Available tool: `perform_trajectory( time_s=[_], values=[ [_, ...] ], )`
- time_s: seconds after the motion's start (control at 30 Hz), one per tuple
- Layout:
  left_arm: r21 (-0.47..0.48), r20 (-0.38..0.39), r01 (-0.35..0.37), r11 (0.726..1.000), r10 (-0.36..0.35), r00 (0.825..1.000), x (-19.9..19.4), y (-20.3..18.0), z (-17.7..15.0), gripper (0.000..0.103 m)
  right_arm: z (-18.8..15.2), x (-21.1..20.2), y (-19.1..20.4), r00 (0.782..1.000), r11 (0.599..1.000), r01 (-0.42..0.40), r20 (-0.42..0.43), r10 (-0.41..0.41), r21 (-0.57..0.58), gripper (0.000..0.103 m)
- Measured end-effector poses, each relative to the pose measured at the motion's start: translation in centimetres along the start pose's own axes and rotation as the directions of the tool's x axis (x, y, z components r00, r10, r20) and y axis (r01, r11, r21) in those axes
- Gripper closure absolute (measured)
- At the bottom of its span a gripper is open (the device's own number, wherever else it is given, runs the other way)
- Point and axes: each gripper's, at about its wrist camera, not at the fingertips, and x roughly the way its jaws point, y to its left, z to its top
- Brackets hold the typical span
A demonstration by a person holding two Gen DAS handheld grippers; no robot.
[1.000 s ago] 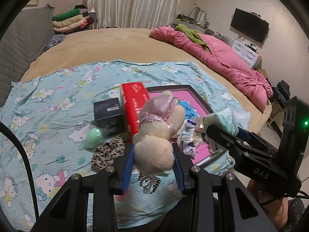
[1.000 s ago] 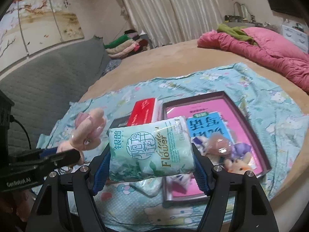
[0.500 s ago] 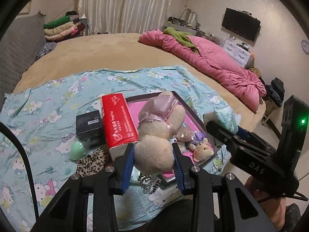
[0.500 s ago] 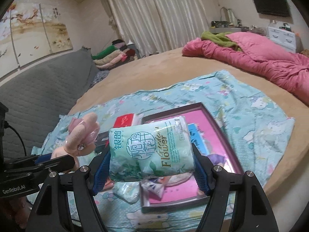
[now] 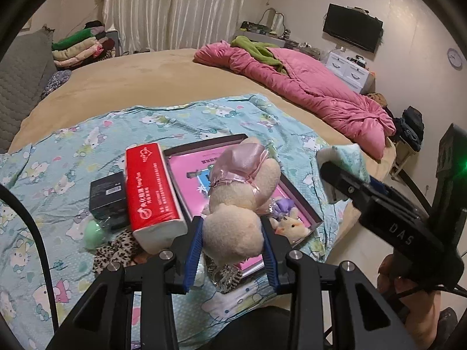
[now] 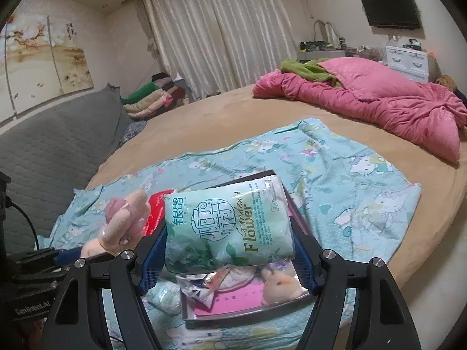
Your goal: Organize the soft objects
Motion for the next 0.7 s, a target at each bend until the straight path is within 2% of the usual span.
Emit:
perform_trajectory(
  time_s=[0.27, 0.7],
  values=[
    [0.019, -0.023, 0.007, 1.0, -0.007, 1.0, 1.6, -1.3, 0.1, 0.065, 1.0, -1.1, -2.8, 0.999, 0.999, 0.022, 0.039, -0.023, 0.029, 0.027],
    [0.04, -0.095, 0.039, 0.998, -0.036, 0.995, 5.6, -3.1, -0.6, 0.065, 0.2, 0.6, -4.1, 0.999, 0.999, 0.039, -0.003, -0.039, 0.034, 0.027]
  ],
)
